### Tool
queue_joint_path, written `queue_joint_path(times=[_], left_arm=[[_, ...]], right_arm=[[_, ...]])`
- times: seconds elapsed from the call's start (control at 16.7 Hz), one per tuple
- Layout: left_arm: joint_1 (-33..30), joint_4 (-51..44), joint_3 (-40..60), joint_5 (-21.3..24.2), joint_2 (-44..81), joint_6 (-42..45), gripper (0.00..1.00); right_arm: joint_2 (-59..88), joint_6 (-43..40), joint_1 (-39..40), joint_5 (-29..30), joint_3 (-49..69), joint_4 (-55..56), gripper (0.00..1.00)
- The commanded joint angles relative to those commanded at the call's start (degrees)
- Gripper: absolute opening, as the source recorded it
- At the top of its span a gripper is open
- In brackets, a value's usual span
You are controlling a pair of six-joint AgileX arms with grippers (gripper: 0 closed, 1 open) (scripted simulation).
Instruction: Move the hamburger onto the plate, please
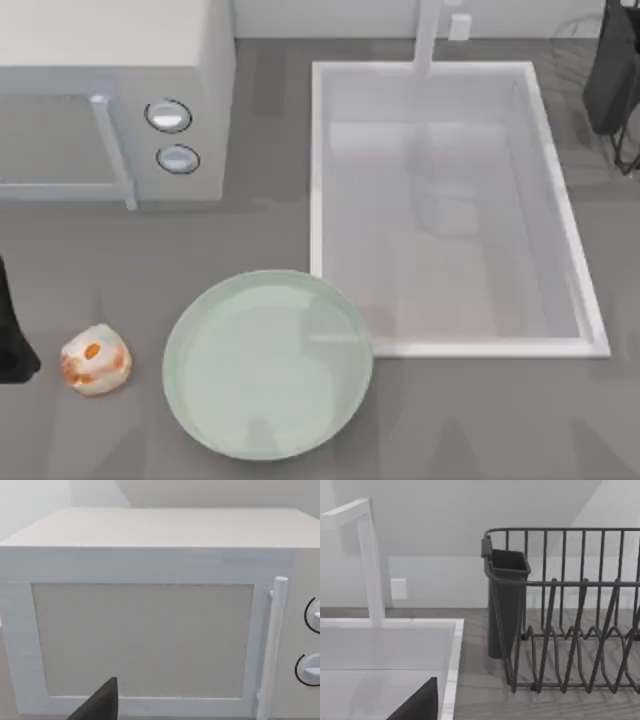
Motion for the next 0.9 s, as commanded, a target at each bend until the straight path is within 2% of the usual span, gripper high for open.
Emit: queue_joint_path(times=[0.18,0.42,0.6,0.9], left_arm=[[-0.07,-0.55,0.64,-0.03,0.68,0.42,1.0],[-1.04,-6.61,7.88,-0.14,9.17,5.17,1.0],[-2.68,-14.29,17.21,-0.04,21.74,11.42,1.0],[-6.18,-29.56,35.27,0.0,51.57,24.0,1.0]], right_arm=[[0.0,0.0,0.0,0.0,0.0,0.0,1.0],[0.0,0.0,0.0,0.0,0.0,0.0,1.0],[0.0,0.0,0.0,0.0,0.0,0.0,1.0],[0.0,0.0,0.0,0.0,0.0,0.0,1.0]])
